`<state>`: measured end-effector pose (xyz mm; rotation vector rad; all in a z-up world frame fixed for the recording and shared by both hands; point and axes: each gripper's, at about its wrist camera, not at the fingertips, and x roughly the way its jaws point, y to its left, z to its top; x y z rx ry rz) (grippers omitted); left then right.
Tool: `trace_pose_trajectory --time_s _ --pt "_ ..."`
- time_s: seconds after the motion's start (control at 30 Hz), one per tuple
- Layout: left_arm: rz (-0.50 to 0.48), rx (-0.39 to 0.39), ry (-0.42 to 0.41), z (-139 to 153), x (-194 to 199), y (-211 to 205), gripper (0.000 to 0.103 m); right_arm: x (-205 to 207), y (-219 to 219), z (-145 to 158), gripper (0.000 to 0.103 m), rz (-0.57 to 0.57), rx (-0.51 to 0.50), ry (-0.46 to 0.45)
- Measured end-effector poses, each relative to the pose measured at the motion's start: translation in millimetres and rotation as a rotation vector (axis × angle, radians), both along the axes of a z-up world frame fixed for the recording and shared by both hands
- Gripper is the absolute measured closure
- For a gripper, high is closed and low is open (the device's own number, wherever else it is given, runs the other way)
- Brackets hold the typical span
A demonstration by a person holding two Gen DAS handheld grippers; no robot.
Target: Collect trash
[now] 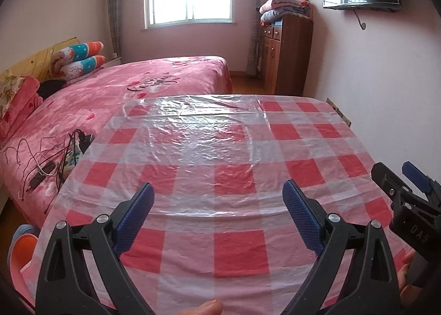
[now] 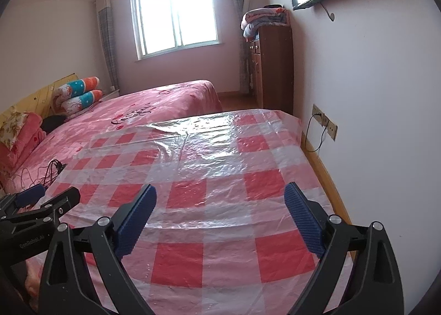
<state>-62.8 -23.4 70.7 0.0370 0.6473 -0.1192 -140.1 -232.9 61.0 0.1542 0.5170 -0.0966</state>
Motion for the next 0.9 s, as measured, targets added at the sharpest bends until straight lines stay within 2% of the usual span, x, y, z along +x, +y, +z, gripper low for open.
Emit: trace_pose_trajectory --time_s 0.27,0.3,0.9 --pt "0.003 -0.053 -0.016 1 -3 0 0.007 -3 -1 1 0.010 -0.015 -0.014 -0.013" --pt "0.005 -0.050 -0.018 1 -3 0 0.004 -3 0 1 0.010 -0.014 -0.017 -0.013" --pt "0.038 -0.039 0.005 -8 -2 3 0.004 1 8 -2 0.010 0.014 -0.029 -0.003"
